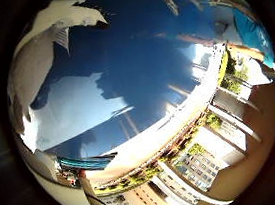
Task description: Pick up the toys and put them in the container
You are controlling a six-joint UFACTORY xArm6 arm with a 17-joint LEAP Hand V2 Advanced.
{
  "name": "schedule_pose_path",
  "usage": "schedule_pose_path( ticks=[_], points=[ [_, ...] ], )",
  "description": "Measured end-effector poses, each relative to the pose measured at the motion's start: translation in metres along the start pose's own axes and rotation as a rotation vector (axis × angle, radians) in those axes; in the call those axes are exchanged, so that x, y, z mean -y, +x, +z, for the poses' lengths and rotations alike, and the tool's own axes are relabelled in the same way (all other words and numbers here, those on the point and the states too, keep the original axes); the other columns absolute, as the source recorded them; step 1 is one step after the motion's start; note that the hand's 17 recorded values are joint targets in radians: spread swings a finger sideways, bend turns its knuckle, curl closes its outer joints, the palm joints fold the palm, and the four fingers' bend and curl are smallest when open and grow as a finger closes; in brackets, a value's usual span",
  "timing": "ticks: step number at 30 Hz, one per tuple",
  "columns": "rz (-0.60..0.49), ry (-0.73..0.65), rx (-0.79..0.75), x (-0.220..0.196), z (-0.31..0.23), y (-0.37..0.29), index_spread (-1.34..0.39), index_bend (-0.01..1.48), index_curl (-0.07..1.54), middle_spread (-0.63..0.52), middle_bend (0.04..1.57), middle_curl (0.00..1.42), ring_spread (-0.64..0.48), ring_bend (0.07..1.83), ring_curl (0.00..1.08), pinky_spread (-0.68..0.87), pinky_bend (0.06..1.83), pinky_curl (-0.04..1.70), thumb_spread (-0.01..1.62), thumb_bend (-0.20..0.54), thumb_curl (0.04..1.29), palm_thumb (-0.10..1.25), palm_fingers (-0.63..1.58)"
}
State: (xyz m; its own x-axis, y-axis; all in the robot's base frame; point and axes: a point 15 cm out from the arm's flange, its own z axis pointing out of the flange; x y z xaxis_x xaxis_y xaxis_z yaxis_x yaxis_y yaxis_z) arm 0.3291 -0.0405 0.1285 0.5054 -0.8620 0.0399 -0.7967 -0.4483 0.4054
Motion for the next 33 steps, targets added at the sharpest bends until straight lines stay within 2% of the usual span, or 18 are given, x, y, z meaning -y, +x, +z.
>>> schedule_pose_path(
  ticks=[1,2,4,7,9,14,17,20,26,33],
  points=[
    [-0.006,-0.001,-0.007,0.001,-0.001,0.0,-0.11,0.13,0.19,-0.06,0.49,0.47,0.19,0.81,0.41,0.46,0.9,0.23,1.04,-0.019,0.36,0.66,0.72],
    [-0.012,-0.001,-0.015,0.001,-0.002,-0.001,-0.15,0.1,0.16,-0.08,0.57,0.52,0.16,0.93,0.46,0.44,0.93,0.25,1.04,-0.02,0.37,0.67,0.78],
    [-0.01,0.01,-0.023,0.002,-0.006,0.0,-0.22,0.13,0.12,-0.12,0.69,0.6,0.11,1.12,0.55,0.41,0.95,0.28,1.04,-0.013,0.4,0.71,0.74],
    [-0.004,0.034,-0.037,0.001,-0.016,0.002,-0.31,0.26,0.11,-0.18,0.79,0.7,0.05,1.26,0.63,0.39,0.98,0.3,1.02,-0.009,0.43,0.77,0.73],
    [0.003,0.053,-0.043,0.0,-0.023,0.004,-0.38,0.38,0.11,-0.21,0.84,0.77,0.01,1.33,0.68,0.37,1.06,0.33,1.01,-0.004,0.46,0.82,0.75],
    [0.015,0.14,-0.071,0.006,-0.042,0.013,-0.55,0.64,0.12,-0.28,0.98,0.94,-0.05,1.39,0.74,0.31,1.36,0.47,0.97,0.011,0.55,0.96,0.87],
    [0.033,0.196,-0.087,0.01,-0.054,0.021,-0.62,0.74,0.13,-0.29,1.04,1.01,-0.07,1.41,0.76,0.27,1.46,0.53,0.97,0.038,0.6,1.04,0.91],
    [0.044,0.176,-0.073,0.002,-0.053,0.022,-0.7,0.85,0.15,-0.3,1.09,1.07,-0.08,1.44,0.78,0.23,1.53,0.6,0.98,0.036,0.65,1.06,0.88],
    [0.074,0.166,-0.069,-0.019,-0.074,0.025,-0.79,0.99,0.16,-0.31,1.15,1.15,-0.09,1.49,0.8,0.18,1.59,0.67,0.99,0.015,0.73,1.06,0.83],
    [0.062,0.278,-0.074,-0.013,-0.162,0.01,-0.84,1.1,0.19,-0.31,1.18,1.2,-0.09,1.54,0.81,0.16,1.62,0.73,1.0,-0.011,0.81,1.04,0.78]
  ],
)
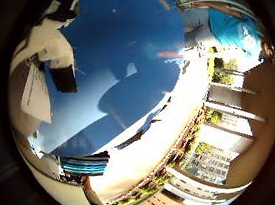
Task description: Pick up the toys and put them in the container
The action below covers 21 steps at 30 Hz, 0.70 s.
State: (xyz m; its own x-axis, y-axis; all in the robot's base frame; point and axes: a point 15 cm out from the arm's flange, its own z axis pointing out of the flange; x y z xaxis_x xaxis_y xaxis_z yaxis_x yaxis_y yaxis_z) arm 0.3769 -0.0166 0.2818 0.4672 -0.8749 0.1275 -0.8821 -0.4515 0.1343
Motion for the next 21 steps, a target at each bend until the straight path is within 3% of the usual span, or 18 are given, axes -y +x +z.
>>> schedule_pose_path(
  ticks=[11,21],
  points=[
    [-0.092,0.194,0.084,0.077,-0.142,-0.081,-0.87,1.19,0.22,-0.3,1.23,1.24,-0.09,1.61,0.8,0.14,1.66,0.79,1.01,-0.011,0.9,1.01,0.73],
    [-0.119,0.27,0.188,0.187,-0.156,-0.163,-0.86,1.23,0.25,-0.29,1.26,1.24,-0.09,1.65,0.79,0.13,1.68,0.83,1.01,-0.013,0.96,0.99,0.7]
  ],
)
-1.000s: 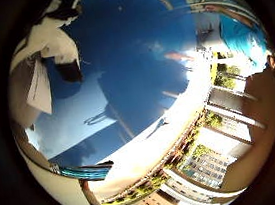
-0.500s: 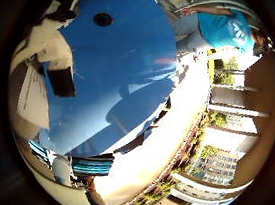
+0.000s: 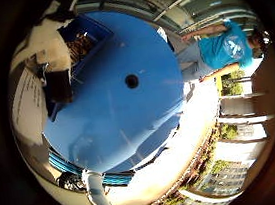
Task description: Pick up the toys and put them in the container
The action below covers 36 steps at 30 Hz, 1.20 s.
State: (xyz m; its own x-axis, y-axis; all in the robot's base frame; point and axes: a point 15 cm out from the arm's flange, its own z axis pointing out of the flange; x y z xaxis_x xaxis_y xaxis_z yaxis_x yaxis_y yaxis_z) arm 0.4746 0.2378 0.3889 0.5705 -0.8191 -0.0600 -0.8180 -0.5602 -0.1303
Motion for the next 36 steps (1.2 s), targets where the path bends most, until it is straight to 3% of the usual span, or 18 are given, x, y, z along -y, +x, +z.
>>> schedule_pose_path(
  ticks=[7,12,14,16,17,19,21,24,28,36],
  points=[
    [0.021,0.096,0.028,0.068,0.053,-0.024,-0.85,1.24,0.28,-0.29,1.28,1.24,-0.09,1.67,0.79,0.13,1.69,0.85,1.02,-0.025,0.96,0.9,0.67],
    [0.046,0.144,0.028,0.096,0.084,-0.029,-0.84,1.19,0.3,-0.28,1.28,1.21,-0.07,1.69,0.77,0.14,1.65,0.86,1.07,-0.029,0.89,0.85,0.58],
    [0.053,0.159,0.026,0.105,0.097,-0.027,-0.78,1.2,0.32,-0.26,1.23,1.17,-0.04,1.61,0.73,0.17,1.61,0.83,1.08,-0.044,0.86,0.82,0.63],
    [0.058,0.151,0.026,0.105,0.104,-0.024,-0.66,1.2,0.34,-0.24,1.1,1.08,0.01,1.45,0.68,0.2,1.55,0.81,1.08,-0.054,0.82,0.77,0.47],
    [0.06,0.147,0.026,0.105,0.108,-0.023,-0.55,1.09,0.32,-0.22,0.93,1.01,0.05,1.35,0.65,0.24,1.52,0.8,1.08,-0.053,0.78,0.75,0.17],
    [0.054,0.136,0.026,0.105,0.116,-0.021,-0.46,1.0,0.32,-0.16,0.72,0.89,0.12,1.22,0.61,0.29,1.47,0.78,1.08,-0.049,0.75,0.73,-0.17],
    [0.048,0.126,0.025,0.103,0.12,-0.018,-0.44,0.86,0.27,-0.1,0.55,0.78,0.17,1.05,0.51,0.33,1.38,0.71,1.07,-0.05,0.71,0.7,-0.28],
    [0.036,0.119,0.022,0.101,0.123,-0.007,-0.45,0.6,0.2,-0.02,0.32,0.63,0.23,0.83,0.39,0.39,1.26,0.62,1.07,-0.044,0.65,0.68,-0.27],
    [0.054,0.135,0.021,0.102,0.121,0.011,-0.45,0.4,0.17,0.05,0.17,0.52,0.27,0.7,0.33,0.43,1.15,0.55,1.07,-0.037,0.58,0.66,-0.18],
    [0.048,0.164,0.024,0.093,0.075,0.015,-0.45,0.25,0.19,0.09,0.13,0.39,0.3,0.57,0.29,0.49,1.03,0.46,1.08,-0.032,0.51,0.67,-0.07]
  ],
)
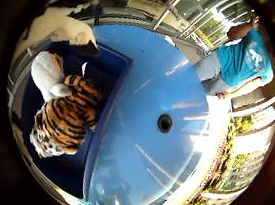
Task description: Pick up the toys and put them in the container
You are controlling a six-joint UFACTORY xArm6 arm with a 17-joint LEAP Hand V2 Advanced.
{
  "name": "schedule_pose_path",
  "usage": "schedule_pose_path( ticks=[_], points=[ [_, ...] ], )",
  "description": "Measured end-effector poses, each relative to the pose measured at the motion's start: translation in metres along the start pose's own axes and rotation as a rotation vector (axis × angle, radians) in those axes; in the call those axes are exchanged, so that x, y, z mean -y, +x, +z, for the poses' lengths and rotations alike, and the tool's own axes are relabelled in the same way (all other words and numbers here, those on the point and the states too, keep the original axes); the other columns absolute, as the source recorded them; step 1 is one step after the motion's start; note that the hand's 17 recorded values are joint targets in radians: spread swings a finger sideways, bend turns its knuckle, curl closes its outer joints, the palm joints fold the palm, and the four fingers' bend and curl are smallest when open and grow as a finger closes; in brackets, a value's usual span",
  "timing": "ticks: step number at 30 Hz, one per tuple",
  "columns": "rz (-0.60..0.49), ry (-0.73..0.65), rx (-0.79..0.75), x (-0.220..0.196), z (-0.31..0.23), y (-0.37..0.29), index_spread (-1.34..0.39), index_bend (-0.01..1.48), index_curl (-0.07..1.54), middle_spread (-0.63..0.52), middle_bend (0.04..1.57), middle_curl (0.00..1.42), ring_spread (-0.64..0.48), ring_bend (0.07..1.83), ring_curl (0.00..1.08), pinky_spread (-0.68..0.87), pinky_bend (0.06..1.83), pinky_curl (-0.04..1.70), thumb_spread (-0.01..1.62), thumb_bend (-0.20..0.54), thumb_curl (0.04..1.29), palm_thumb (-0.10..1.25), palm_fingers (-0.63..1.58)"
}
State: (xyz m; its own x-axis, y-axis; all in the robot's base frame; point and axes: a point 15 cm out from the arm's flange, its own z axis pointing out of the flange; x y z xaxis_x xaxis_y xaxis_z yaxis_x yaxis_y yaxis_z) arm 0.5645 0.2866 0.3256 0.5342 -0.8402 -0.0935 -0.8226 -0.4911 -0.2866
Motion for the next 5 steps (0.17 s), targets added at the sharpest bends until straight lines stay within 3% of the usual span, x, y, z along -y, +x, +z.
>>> schedule_pose_path(
  ticks=[5],
  points=[
    [-0.009,-0.06,0.012,-0.03,-0.05,-0.007,-0.43,0.24,0.23,0.09,0.15,0.34,0.3,0.51,0.28,0.5,0.93,0.4,1.07,-0.028,0.49,0.68,-0.04]
  ],
)
